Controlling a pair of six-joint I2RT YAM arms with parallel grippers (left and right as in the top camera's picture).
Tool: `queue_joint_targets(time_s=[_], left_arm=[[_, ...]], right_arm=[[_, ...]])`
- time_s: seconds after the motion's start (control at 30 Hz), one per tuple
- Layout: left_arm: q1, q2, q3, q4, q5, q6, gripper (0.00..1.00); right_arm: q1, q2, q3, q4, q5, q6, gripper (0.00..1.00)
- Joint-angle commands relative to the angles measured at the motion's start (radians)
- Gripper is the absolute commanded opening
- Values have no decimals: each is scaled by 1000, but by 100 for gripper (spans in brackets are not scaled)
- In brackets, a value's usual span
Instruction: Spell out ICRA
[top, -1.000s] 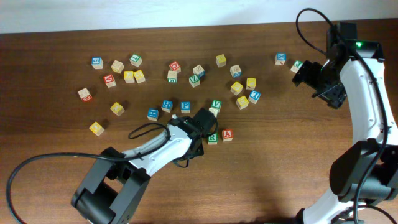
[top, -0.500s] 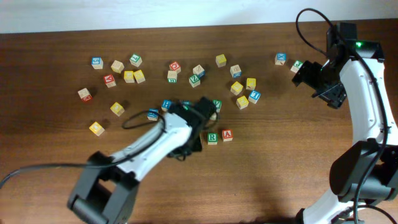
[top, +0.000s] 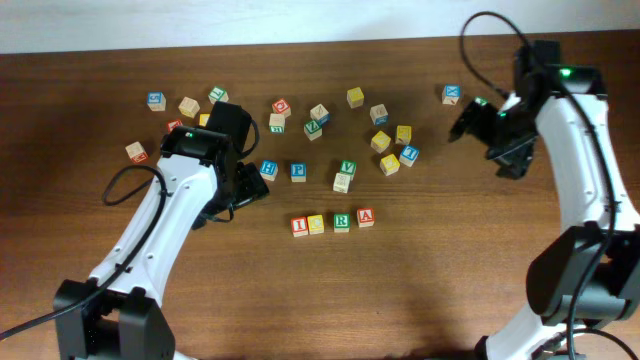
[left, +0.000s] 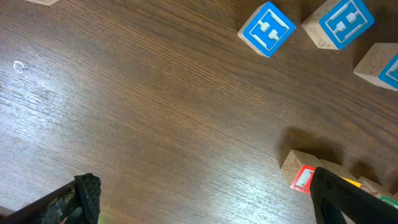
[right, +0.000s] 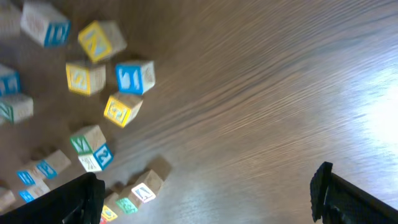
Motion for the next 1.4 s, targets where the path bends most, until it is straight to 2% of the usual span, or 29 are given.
queue_joint_targets(time_s=[0.0,0.07,0.17,0.23,0.27,0.3,0.33,0.4,0.47,0.5,0.53,0.6,0.67,0.7,0.73,0.77,0.83,0.87,0.93,1.1,1.27,1.37], left_arm=[[0,-4,-5,-6,-10,9,95],[0,-3,-5,-2,-10,8,85],[0,-2,-5,-2,-10,8,86],[0,-2,-5,-2,-11,8,88],[0,-2,-5,-2,-11,8,85],[0,-2,-5,-2,-10,8,70],[0,-2,-5,-2,-10,8,65],[0,-2,-8,-2,-10,8,61],[0,-2,-24,6,-10,8,51],[0,-2,-47,21,-10,8,44],[0,-2,-70,34,-10,8,39],[0,-2,-121,63,-10,8,33],[0,-2,-155,81,-10,8,19],[0,-2,-159,89,-10,8,11],[0,-2,-165,107,0,8,5],[0,-2,-166,118,13,8,3],[-10,-2,-166,122,24,8,4],[-25,-2,-169,128,24,8,3],[-88,-2,-213,195,34,8,2],[-169,-2,-332,414,93,8,0],[-166,66,-343,494,96,13,0],[-146,130,-343,497,103,16,0]], right_arm=[[76,-11,-28,4,13,4,98],[121,-11,-31,3,34,4,99],[166,-11,-31,3,36,4,96],[172,-11,-31,5,35,3,98],[172,-11,-31,3,40,-1,98],[177,-10,-32,8,40,-27,98],[183,-8,-34,11,52,-26,98],[209,-5,-68,10,81,-26,98],[226,-5,-104,10,96,-34,98],[232,-5,-114,3,92,-45,81],[240,-5,-116,-8,91,-47,76],[254,-6,-116,-31,83,-60,76],[270,-15,-116,-85,81,-76,66],[278,-19,-116,-100,86,-96,66],[291,-20,-116,-109,89,-135,61],[303,-18,-119,-102,97,-170,38],[326,-17,-165,-53,111,-179,22],[332,-16,-190,-26,111,-179,21],[333,-16,-263,43,110,-178,4],[333,-15,-383,209,84,-171,4],[364,-15,-489,405,84,-171,4],[364,-15,-499,438,40,-172,4]])
